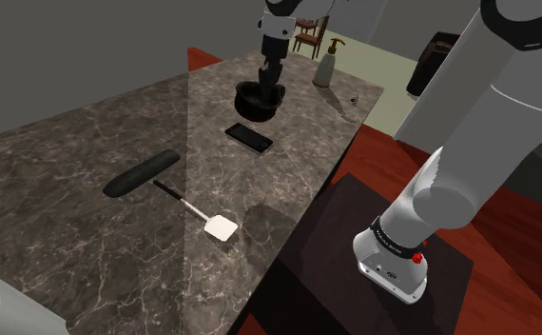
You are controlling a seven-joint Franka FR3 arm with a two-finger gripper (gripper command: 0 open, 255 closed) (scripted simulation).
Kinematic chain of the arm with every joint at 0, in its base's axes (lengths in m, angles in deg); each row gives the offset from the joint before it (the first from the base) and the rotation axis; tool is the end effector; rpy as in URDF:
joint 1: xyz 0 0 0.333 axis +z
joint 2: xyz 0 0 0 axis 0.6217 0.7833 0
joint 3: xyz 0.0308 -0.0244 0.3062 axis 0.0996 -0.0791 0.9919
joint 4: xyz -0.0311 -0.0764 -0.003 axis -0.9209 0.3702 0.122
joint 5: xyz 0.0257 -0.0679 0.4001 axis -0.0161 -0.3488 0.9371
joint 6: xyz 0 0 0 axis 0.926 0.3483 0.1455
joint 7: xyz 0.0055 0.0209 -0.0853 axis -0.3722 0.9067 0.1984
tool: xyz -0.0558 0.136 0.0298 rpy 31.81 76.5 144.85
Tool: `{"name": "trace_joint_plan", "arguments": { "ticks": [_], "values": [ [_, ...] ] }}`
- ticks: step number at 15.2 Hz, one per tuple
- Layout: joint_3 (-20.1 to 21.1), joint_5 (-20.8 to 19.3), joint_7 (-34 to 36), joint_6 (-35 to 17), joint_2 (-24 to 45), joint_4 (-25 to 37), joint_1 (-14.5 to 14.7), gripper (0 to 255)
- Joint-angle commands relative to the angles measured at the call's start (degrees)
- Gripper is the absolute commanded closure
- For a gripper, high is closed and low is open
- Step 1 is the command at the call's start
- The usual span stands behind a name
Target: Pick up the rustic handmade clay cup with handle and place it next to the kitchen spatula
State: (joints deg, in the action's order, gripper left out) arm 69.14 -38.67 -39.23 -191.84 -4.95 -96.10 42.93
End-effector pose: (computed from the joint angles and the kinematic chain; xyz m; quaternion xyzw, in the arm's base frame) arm 0.5602 0.0133 0.3817 -0.9802 -0.1824 0.0464 0.0609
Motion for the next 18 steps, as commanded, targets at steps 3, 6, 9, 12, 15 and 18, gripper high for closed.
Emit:
{"name": "trace_joint_plan", "arguments": {
  "ticks": [3,6,9,12,15,18],
  "values": [
    [2.63,0.49,5.27,-0.80,-1.19,-1.38,2.78,255],
    [3.53,0.75,6.80,-2.53,-0.84,-2.56,3.69,255],
    [3.56,0.88,6.53,-4.72,-0.06,-3.99,3.71,255],
    [3.58,1.03,6.26,-6.91,0.82,-5.30,3.73,255],
    [3.61,1.20,5.98,-9.08,1.81,-6.51,3.75,255],
    [3.64,1.38,5.68,-11.24,2.90,-7.60,3.77,255]
  ]
}}
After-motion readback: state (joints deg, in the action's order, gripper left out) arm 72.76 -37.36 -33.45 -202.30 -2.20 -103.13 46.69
